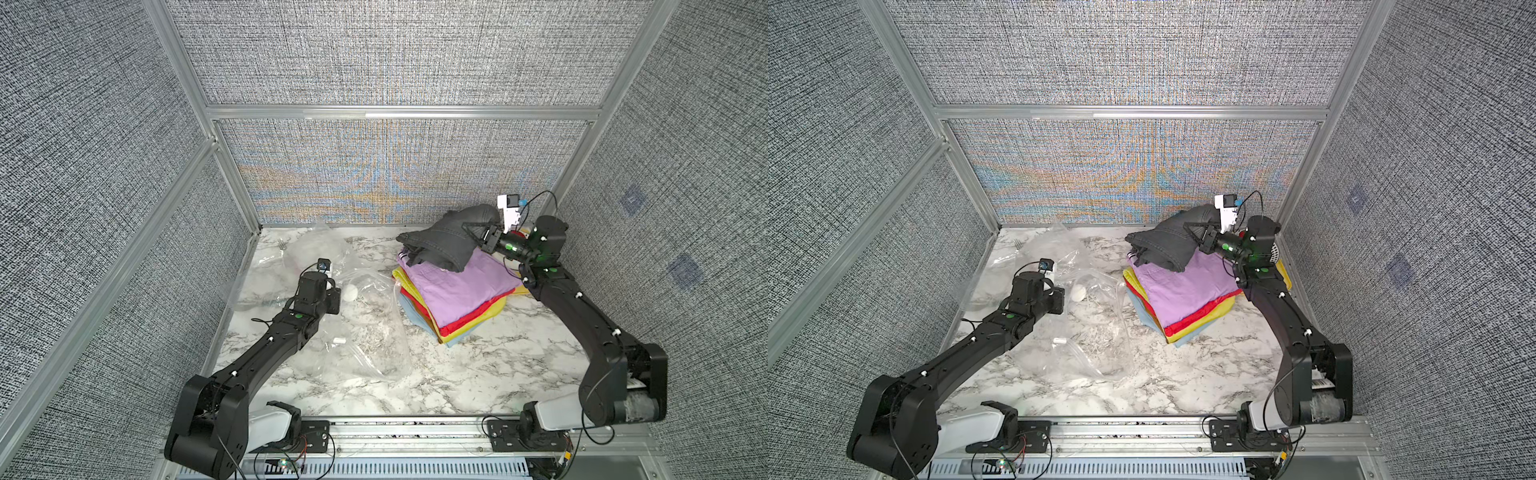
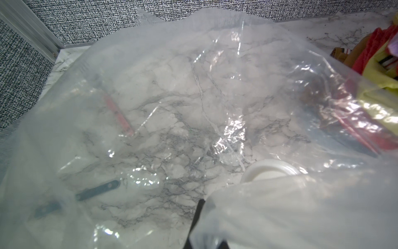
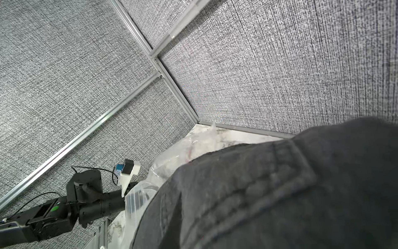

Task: Take the trousers out of the vacuum bag
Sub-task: Place the trousers at the center of the board.

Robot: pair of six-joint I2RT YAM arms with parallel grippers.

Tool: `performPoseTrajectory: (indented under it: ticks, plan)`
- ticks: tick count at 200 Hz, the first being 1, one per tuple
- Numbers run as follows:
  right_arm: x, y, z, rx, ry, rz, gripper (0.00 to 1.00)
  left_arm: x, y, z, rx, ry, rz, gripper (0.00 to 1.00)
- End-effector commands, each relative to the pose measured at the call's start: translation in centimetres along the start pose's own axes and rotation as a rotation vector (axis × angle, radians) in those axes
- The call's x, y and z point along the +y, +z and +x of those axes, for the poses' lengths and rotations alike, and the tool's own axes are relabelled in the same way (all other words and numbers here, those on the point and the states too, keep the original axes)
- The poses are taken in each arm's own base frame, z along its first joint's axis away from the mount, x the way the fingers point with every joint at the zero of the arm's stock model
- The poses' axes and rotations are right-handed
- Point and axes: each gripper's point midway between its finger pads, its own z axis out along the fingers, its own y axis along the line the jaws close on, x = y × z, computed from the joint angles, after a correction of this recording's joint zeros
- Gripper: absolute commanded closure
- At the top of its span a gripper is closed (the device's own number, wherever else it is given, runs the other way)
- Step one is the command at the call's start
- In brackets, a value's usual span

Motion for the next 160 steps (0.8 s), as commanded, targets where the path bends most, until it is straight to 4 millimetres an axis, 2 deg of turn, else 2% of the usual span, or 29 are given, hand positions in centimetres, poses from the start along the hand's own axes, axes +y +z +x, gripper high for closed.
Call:
performPoseTrajectory:
  ticks: [1,41,68,91,101,103,107,160]
  plan:
    - [-0.1,-1.0,0.6,-0.013,-0.001,0.052,1.00,0.0,0.0,-0.8,-0.021,-0.008,-0.001,1.00]
    - [-0.8,-3.1,4.8,0.040,0.056,0.131,1.00,0.0,-0.1,-0.9,-0.021,-0.006,0.003,1.00]
    - [-1.8,-3.9,6.7,0.073,0.102,0.191,1.00,-0.3,-0.1,-1.0,-0.017,-0.006,0.015,1.00]
    - [-2.0,-4.4,7.9,0.080,0.155,0.208,1.00,-0.4,-0.2,-1.0,-0.014,-0.008,0.026,1.00]
    - [-1.6,-4.5,7.6,0.070,0.165,0.203,1.00,-0.4,-0.3,-1.1,-0.015,-0.009,0.027,1.00]
    - [-2.0,-4.7,8.5,0.081,0.183,0.212,1.00,-0.4,-0.3,-1.1,-0.015,-0.009,0.027,1.00]
    - [-2.1,-4.9,8.9,0.084,0.194,0.219,1.00,-0.4,-0.4,-1.1,-0.017,-0.009,0.027,1.00]
    - [-1.9,-5.3,9.9,0.042,0.299,0.297,1.00,-0.7,-0.5,-1.5,-0.019,-0.009,0.041,1.00]
